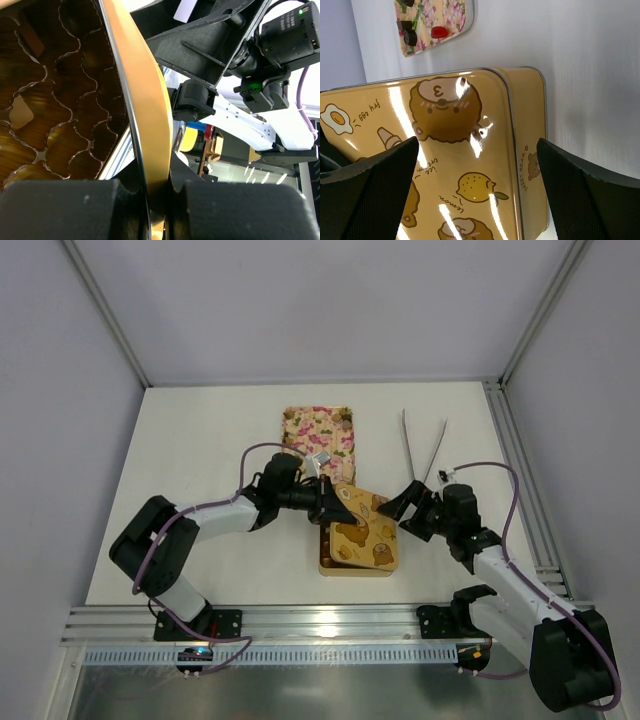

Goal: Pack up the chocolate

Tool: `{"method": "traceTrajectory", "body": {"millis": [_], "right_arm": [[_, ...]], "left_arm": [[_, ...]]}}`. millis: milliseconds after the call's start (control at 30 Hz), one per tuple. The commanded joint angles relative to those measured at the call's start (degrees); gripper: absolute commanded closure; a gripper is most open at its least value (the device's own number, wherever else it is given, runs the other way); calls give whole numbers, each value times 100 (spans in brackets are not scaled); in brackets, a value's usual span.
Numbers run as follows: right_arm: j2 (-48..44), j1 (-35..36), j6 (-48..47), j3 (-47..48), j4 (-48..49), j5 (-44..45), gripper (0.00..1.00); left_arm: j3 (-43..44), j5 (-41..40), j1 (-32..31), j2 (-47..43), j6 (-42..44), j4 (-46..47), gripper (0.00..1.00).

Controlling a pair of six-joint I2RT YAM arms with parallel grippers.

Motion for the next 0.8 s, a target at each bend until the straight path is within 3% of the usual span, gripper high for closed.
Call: {"method": "traceTrajectory", "body": {"millis": [0,300,767], "right_arm": [[-119,46,263,-166,628,-183,0],[-4,46,624,-500,1384,-482,0],[189,46,782,-641,1692,-658,0]], "left_arm": [[-45,142,44,-10,123,195,99],[-169,134,97,-18,158,204,92],[-213,98,167,26,254,99,82]]}}
